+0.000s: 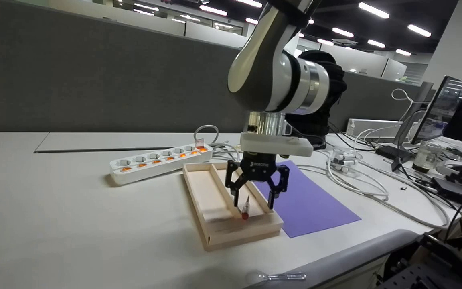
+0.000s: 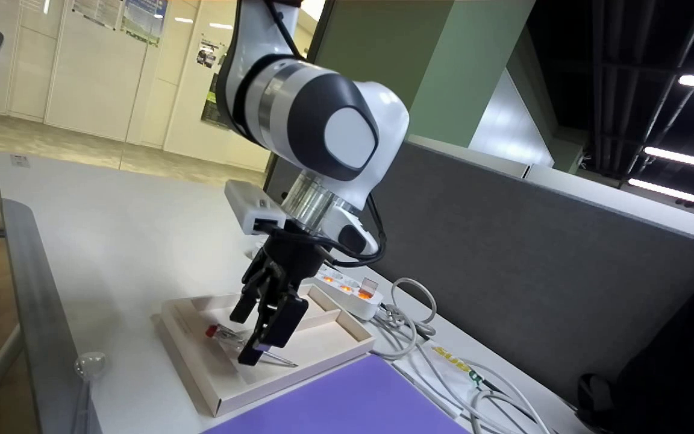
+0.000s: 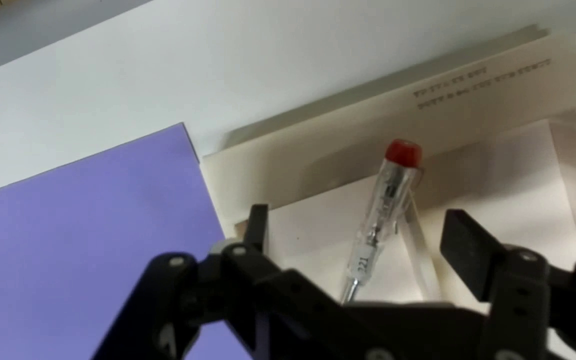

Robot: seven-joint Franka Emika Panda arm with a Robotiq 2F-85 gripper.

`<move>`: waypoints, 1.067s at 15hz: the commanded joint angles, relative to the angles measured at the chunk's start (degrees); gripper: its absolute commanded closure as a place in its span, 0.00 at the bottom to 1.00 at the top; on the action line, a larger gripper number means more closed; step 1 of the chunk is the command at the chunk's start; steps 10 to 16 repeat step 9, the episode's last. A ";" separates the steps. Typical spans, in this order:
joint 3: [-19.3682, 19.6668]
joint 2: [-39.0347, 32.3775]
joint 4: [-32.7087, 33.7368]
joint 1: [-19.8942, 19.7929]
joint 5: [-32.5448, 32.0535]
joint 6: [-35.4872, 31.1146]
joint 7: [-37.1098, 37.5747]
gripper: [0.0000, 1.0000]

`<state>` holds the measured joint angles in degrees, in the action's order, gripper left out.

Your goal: Put the screwdriver on the tray

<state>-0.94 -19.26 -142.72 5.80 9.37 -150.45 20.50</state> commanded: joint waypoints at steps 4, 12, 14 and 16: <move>0.04 6.80 -1.16 -0.89 0.16 1.49 -2.13 0.00; 0.41 11.99 -2.23 -1.91 0.06 3.15 -3.19 0.00; 0.41 11.99 -2.23 -1.91 0.06 3.15 -3.19 0.00; 0.41 11.99 -2.23 -1.91 0.06 3.15 -3.19 0.00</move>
